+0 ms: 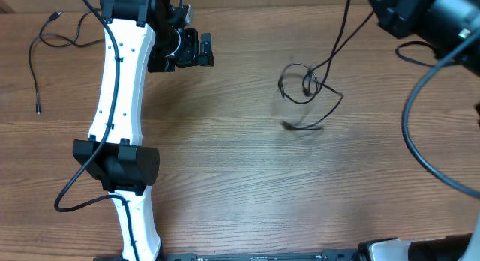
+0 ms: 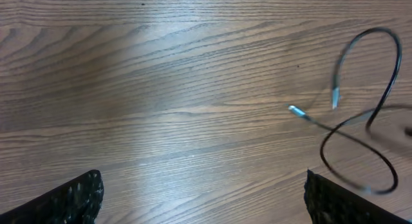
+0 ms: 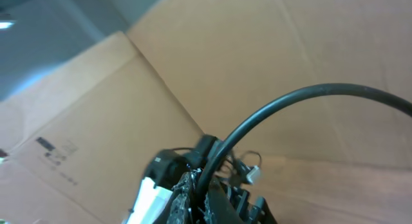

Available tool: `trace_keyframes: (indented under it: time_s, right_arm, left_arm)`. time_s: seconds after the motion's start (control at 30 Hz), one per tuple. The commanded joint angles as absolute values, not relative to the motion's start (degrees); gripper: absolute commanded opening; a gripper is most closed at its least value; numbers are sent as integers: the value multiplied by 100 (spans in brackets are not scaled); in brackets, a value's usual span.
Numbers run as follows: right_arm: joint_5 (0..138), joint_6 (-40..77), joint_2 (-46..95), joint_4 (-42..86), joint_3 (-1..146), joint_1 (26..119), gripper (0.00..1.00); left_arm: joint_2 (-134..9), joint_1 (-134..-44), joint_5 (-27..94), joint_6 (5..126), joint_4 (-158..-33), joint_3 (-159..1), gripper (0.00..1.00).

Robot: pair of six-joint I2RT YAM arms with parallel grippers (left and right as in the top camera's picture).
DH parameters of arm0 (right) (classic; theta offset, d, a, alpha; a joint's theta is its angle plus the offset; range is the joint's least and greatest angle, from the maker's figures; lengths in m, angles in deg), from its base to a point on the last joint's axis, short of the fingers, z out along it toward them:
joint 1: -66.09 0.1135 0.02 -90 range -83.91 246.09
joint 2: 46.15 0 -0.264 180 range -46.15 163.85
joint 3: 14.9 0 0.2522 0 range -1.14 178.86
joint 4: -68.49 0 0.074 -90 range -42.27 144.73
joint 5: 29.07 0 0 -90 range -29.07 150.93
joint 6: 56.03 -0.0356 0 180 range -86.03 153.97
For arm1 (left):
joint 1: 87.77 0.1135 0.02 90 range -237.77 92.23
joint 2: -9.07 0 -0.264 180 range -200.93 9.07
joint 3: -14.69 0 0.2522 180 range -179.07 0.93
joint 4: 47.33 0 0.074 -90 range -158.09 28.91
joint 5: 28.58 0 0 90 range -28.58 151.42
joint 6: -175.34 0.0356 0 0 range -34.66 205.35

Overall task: Untangle cables
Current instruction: 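Grasp the strand and lift it up-right with the right gripper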

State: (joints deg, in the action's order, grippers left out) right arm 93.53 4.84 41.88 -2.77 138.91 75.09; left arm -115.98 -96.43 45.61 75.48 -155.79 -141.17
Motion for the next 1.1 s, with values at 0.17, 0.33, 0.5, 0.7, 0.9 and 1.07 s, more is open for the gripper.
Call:
trace_keyframes:
  time_s: [0.17,0.33,0.5,0.7,0.9,1.07]
  right_arm:
    - [9550,377,4061,-87,14451,7507,4]
    - [9801,-78,4064,445,14451,7502,4]
    - [9895,-45,4066,333,14449,7502,4]
    - [9377,145,4201,-637,14444,7502,4]
    - [9032,585,4523,-1647,14442,7502,4]
    - [8905,749,4979,-2565,14442,7502,4]
  left_arm:
    - [-11653,-9680,4532,7635,-15577,-14091,100]
    - [-11653,-9680,4528,7633,-15579,-14091,100]
    - [-11653,-9680,4526,7633,-15660,-14091,100]
    - [-11653,-9680,4051,7639,-15791,-14091,100]
    - [-11653,-9680,3319,7602,-15791,-14091,96]
    - [-11653,-9689,1953,8061,-15789,-14091,100]
